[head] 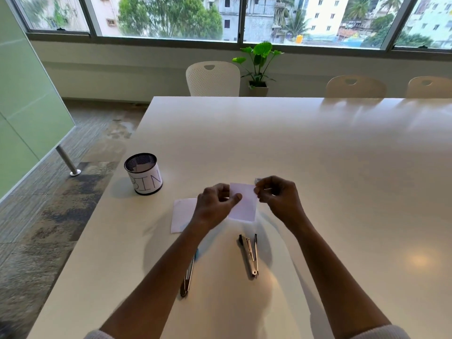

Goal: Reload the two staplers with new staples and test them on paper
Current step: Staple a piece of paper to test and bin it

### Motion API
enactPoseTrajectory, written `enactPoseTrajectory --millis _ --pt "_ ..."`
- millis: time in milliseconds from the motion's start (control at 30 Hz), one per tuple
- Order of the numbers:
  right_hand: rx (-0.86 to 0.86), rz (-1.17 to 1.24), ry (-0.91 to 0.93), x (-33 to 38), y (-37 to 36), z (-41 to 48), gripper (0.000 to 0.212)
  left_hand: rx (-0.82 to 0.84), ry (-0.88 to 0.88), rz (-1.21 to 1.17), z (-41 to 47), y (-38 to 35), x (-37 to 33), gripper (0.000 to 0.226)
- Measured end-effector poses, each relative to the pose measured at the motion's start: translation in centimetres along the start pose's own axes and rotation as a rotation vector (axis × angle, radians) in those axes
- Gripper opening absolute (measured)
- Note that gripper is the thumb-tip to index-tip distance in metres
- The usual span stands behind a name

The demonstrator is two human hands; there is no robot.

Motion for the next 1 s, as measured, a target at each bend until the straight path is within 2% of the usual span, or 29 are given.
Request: enactPoseTrajectory --millis 100,167,400,500,633,800,1000 --pt "0.016 0.146 0.045 2.2 0.5 -0.3 0.013 0.015 -0.027 -0.194 -0.7 1.1 -1.4 0.015" --pt "0.012 0.204 0.074 3.3 0.7 -0.8 0.014 0.003 -0.054 -0.291 -1.3 1.9 -2.6 0.009" --pt "0.174 0.172 0.256 3.8 -0.4 -5.1 0.051 0.014 -0.045 -0.532 -3.0 4.2 -4.0 0.015" --pt "0.239 0.247 0.259 3.6 -1.8 -6.1 0.040 0.033 -0.047 -0.567 -3.7 4.2 -4.2 0.019" --pt "0.141 0.449 0.187 4.3 -2.9 -6.4 0.022 0.065 -0.063 -0.541 -4.6 3.5 -4.0 0.028" --pt "0.076 0.495 0.120 4.7 -3.2 -6.5 0.028 0.144 -0.119 -0.421 -5.6 2.9 -3.7 0.035" --pt "0.055 0.480 0.061 4.9 -3.9 -6.9 0.024 0.156 -0.210 -0.525 -6.7 2.7 -4.4 0.055"
Point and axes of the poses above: each hand's wrist, its own z-axis towards the middle knuckle, its own y-axis out of the back of the hand, x = y × z, the point moved 2 cm from there along z, towards the middle knuckle, and after that the axes turned 14 degrees about x, right-handed, at the moved point
